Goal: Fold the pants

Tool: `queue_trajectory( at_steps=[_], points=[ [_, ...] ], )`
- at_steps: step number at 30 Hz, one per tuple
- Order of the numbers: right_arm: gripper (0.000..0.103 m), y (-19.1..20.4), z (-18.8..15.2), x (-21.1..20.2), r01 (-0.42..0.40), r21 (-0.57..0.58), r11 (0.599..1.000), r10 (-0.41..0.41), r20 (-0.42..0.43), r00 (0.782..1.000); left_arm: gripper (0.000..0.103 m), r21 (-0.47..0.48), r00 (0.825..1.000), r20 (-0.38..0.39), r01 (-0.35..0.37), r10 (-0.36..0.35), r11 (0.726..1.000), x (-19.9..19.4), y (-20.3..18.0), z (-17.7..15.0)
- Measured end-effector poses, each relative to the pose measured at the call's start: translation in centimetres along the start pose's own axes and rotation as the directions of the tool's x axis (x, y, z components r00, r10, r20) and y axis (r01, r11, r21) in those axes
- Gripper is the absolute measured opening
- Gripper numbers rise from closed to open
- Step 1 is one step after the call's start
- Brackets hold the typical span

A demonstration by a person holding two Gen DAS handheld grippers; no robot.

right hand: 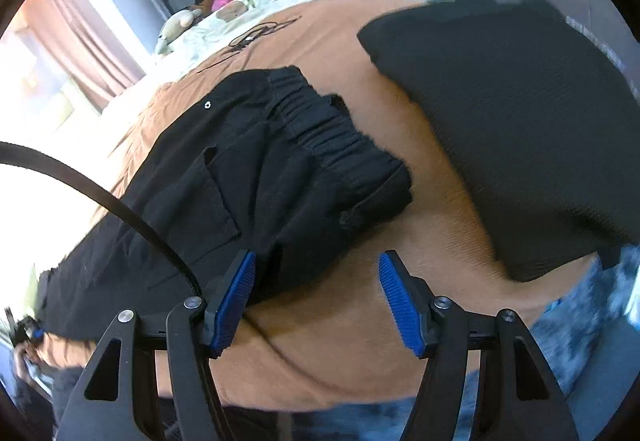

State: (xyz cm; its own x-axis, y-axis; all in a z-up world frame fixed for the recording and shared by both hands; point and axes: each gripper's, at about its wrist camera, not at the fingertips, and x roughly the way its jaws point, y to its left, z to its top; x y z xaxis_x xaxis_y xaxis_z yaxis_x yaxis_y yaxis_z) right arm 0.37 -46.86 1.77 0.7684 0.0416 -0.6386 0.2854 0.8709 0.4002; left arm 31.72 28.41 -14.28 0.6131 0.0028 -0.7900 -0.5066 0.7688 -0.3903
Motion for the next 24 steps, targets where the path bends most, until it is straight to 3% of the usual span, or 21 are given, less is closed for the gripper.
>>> queue_trajectory(
  at_steps=[3,7,15,16,17,22,24],
  points=[
    [0.063,1.1,0.5,-1.0,0.045,-0.071,0.996,-0.043,0.022,0.999,0.046,0.019,1.0,0.003,-0.008,0.008,1.0,-0.3,-0.4,-0.6],
    [0.063,1.7,1.6,-0.6,0.035,-0.089,0.995,-0.033,0.023,0.999,0.046,0.037,1.0,0.003,-0.007,0.007,0.999,-0.7,-0.9,-1.6],
    [0.063,1.7,5.7,5.0,0.021,-0.231,0.973,-0.044,-0.094,0.995,0.046,0.068,1.0,0.01,-0.011,0.01,0.998,-1.9,-1.5,-3.2],
    [0.067,1.9,6.1,5.7,0.02,-0.246,0.969,-0.048,-0.109,0.993,0.046,0.069,1.0,0.011,-0.013,0.012,0.998,-2.0,-1.5,-3.3],
    [0.071,1.8,6.5,6.4,0.015,-0.261,0.965,-0.051,-0.131,0.99,0.046,0.068,1.0,0.011,-0.015,0.014,0.998,-2.1,-1.5,-3.5],
    [0.072,3.0,7.5,9.3,-0.006,-0.366,0.931,-0.08,-0.218,0.973,0.046,0.047,1.0,0.009,-0.02,0.02,0.999,-2.6,-0.6,-4.4],
    [0.054,3.9,7.0,9.9,-0.005,-0.421,0.907,-0.1,-0.227,0.969,0.046,0.033,1.0,0.008,-0.021,0.021,0.999,-2.7,-0.1,-4.7]
  ],
)
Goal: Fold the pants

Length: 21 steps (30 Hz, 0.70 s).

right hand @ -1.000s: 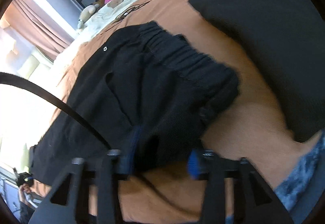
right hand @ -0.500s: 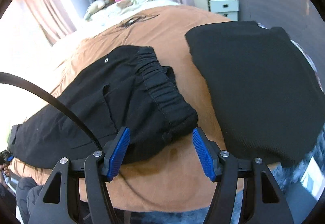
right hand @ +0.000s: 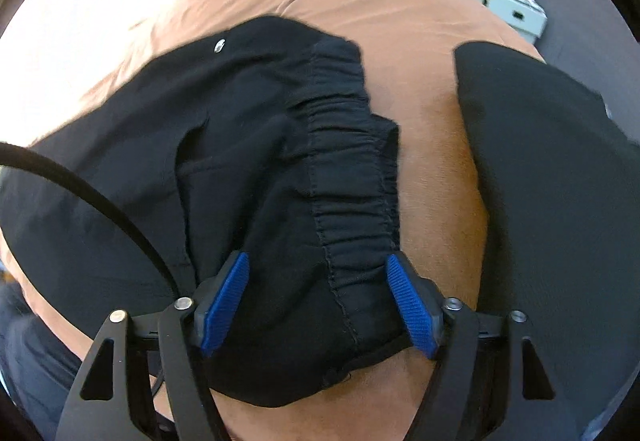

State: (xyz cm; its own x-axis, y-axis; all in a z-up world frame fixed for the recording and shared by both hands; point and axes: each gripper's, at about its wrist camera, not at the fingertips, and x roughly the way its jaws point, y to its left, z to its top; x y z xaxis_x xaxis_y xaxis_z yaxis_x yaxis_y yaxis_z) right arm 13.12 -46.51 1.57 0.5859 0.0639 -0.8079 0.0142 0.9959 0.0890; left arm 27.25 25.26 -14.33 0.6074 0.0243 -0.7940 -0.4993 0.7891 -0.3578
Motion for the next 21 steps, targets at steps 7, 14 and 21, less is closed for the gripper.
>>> queue_trajectory(
  at_steps=[7,14,21],
  points=[
    [0.006,1.6,-0.2,-0.5,0.057,-0.059,0.997,-0.058,-0.01,0.998,0.046,-0.022,1.0,0.002,0.016,-0.016,1.0,-0.9,0.2,-0.9],
    [0.003,2.0,-2.1,-5.1,0.081,-0.032,0.996,-0.08,0.026,0.996,0.046,0.014,0.998,0.022,0.05,-0.05,0.999,-2.2,-1.3,-1.0],
    [0.002,1.9,-5.3,-6.8,0.102,0.01,0.995,-0.102,0.017,0.995,0.046,0.02,0.996,0.022,0.083,-0.084,0.996,-2.3,-1.9,-1.2]
  ],
)
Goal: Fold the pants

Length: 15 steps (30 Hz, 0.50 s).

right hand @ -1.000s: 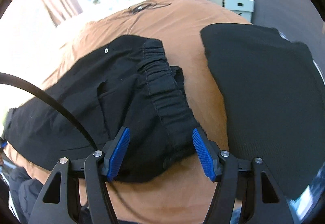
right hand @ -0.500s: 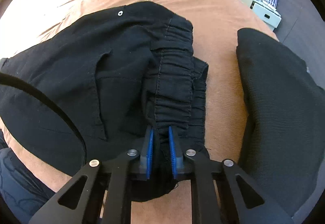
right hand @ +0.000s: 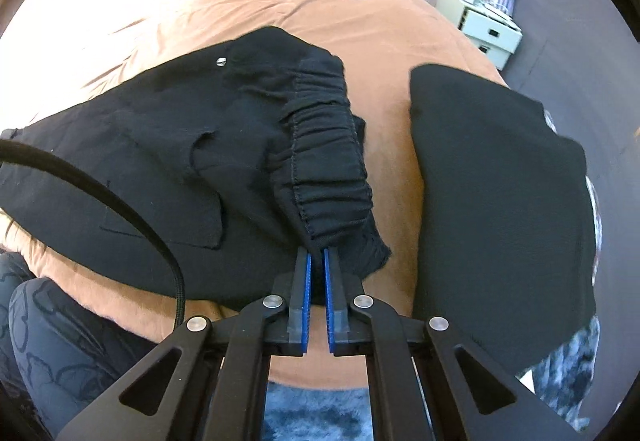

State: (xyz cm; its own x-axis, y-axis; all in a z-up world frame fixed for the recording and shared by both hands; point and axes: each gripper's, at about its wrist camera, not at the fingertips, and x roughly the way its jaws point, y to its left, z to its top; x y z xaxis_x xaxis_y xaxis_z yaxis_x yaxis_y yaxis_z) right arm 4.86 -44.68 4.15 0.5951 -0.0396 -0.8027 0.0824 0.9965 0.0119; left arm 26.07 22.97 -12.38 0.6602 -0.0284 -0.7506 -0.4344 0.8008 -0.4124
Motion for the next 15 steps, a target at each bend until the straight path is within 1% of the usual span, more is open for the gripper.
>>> queue_trajectory(
  at_steps=[3,4,8,10,12,13,14,15],
  points=[
    [0.0,0.0,-1.3,1.0,0.016,0.037,0.999,-0.015,-0.015,1.0,0.046,0.004,1.0,0.001,0.01,-0.01,1.0,0.0,0.0,-0.3],
    [0.0,0.2,-1.7,1.9,0.024,0.037,0.999,-0.022,-0.032,0.999,0.046,0.006,1.0,0.0,0.012,-0.012,1.0,0.0,0.1,-0.4],
    [0.0,0.1,-3.1,6.7,0.01,0.079,0.997,-0.003,-0.092,0.996,0.046,0.005,1.0,-0.014,0.017,-0.017,1.0,0.4,0.4,-0.8],
    [0.006,0.5,-2.8,6.4,-0.001,0.093,0.996,0.007,-0.061,0.998,0.046,0.011,1.0,-0.016,0.02,-0.02,1.0,0.3,0.6,-1.0],
    [0.021,1.2,-2.3,5.3,-0.002,0.064,0.998,0.003,-0.022,1.0,0.046,0.029,1.0,-0.009,0.014,-0.014,0.999,0.0,0.6,-1.1],
    [0.045,1.7,-1.9,4.8,-0.008,0.048,0.999,0.008,0.002,1.0,0.046,0.034,1.0,-0.007,0.012,-0.012,0.999,0.0,0.6,-1.2],
    [0.071,1.9,-1.4,4.3,-0.007,0.033,0.999,0.006,0.033,0.999,0.046,0.04,1.0,-0.005,0.01,-0.01,0.999,0.0,0.5,-1.4],
    [0.077,2.3,-0.8,3.9,0.004,0.015,1.0,-0.005,0.072,0.997,0.046,0.045,1.0,-0.002,0.008,-0.008,0.999,0.0,0.5,-1.5]
  ],
)
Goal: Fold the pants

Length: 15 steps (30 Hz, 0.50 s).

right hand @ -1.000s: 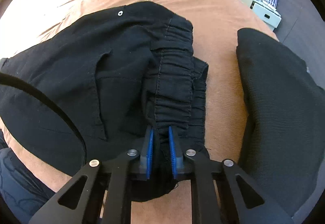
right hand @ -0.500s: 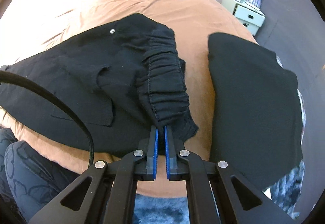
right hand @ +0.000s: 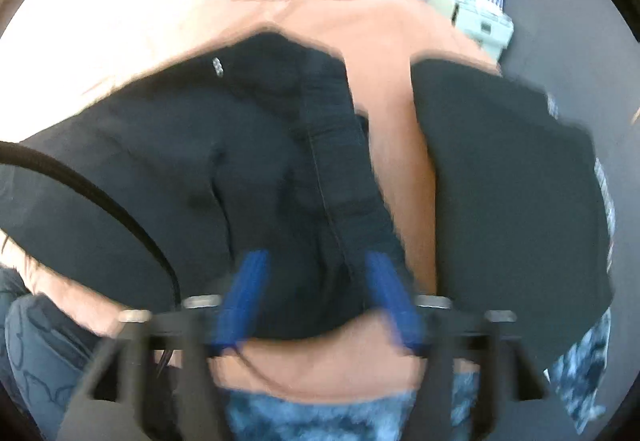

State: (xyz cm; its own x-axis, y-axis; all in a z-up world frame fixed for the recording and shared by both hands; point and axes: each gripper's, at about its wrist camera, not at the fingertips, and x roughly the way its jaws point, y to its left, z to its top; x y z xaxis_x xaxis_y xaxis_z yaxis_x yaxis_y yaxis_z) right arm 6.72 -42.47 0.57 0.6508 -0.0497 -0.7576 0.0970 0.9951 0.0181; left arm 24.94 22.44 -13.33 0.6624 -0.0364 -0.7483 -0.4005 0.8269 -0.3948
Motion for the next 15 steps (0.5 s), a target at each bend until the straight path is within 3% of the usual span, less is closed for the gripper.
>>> queue_trajectory(
  at_steps=[6,9,15],
  points=[
    [0.079,-0.7,4.2,2.3,-0.044,-0.048,0.998,0.047,0.064,0.997,0.046,0.009,1.0,-0.007,-0.004,0.004,1.0,0.3,-0.3,-0.7],
    [0.079,-1.9,6.8,5.9,-0.005,-0.075,0.997,0.009,0.052,0.999,0.046,0.003,1.0,-0.009,-0.019,0.019,1.0,0.4,-0.2,-1.0],
    [0.079,-2.9,10.8,8.9,-0.015,-0.099,0.995,0.016,0.007,1.0,0.046,-0.013,0.999,-0.013,-0.05,0.05,0.999,0.5,0.1,-1.4]
  ],
)
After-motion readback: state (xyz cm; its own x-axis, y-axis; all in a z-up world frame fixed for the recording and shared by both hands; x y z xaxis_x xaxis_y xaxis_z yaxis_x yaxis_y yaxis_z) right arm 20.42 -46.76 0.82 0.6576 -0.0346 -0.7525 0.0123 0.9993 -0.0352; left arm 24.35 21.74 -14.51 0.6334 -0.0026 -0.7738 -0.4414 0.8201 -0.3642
